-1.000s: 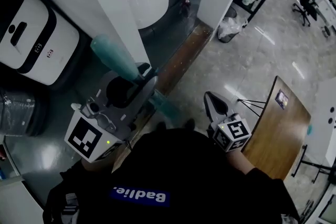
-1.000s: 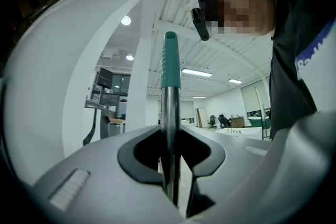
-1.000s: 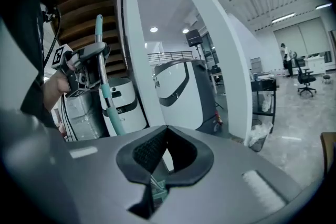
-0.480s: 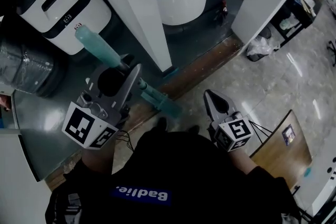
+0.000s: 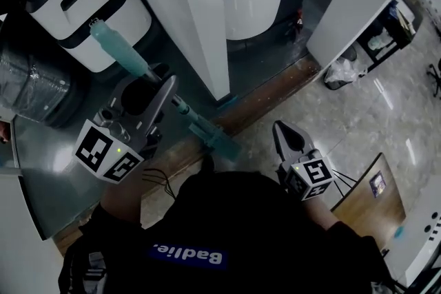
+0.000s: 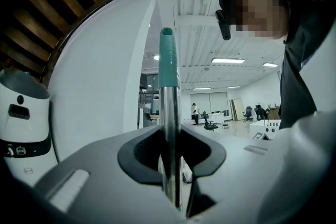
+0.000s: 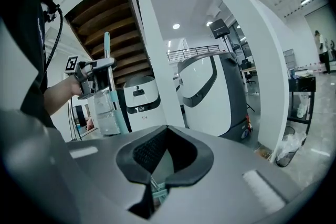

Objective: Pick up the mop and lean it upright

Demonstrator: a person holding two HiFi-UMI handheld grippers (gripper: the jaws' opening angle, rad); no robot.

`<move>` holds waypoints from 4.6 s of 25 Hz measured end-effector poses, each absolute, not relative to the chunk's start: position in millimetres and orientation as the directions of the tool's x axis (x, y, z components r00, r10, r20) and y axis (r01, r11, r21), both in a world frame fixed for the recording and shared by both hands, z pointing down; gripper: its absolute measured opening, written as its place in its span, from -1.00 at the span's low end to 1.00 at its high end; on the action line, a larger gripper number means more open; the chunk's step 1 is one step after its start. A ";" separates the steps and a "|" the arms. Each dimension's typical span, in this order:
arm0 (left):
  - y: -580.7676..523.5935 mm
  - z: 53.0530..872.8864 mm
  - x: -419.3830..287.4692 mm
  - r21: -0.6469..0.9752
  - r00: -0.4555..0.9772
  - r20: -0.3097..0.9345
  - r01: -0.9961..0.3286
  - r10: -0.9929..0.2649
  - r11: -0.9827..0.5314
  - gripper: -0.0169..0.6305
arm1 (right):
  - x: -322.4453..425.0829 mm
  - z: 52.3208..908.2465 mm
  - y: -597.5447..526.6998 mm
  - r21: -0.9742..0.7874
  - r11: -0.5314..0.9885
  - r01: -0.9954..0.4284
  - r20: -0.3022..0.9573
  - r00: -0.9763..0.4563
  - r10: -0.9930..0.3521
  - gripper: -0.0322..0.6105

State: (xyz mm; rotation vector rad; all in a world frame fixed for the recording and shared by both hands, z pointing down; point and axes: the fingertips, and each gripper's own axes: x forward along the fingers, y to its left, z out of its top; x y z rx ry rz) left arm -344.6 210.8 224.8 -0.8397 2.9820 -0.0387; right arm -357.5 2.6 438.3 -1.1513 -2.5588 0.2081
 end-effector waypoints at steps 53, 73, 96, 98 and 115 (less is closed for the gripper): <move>320.8 315.3 -568.8 -0.049 -0.701 0.100 -0.712 -0.706 0.700 -0.62 | -390.0 441.1 61.5 -0.152 0.910 0.387 0.356 -0.837 0.415 -0.88; 311.0 321.0 -568.8 -0.131 -0.763 0.114 -0.647 -0.636 0.752 -0.31 | -383.6 442.6 39.5 -0.151 0.911 0.383 0.355 -0.839 0.412 -0.88; 342.4 345.8 -530.1 -0.048 -0.798 0.072 -0.602 -0.599 0.797 -0.06 | -325.1 468.0 49.3 -0.159 0.918 0.365 0.450 -0.801 0.396 -0.88; 338.5 344.8 -523.0 -0.052 -0.799 0.075 -0.601 -0.596 0.798 -0.06 | -322.4 467.3 48.1 -0.160 0.913 0.375 0.444 -0.799 0.406 -0.88; 244.4 323.0 -423.5 -0.065 -0.840 0.082 -0.542 -0.536 0.838 -0.15 | -272.4 475.2 -35.9 -0.268 0.871 0.411 0.356 -0.798 0.486 -0.88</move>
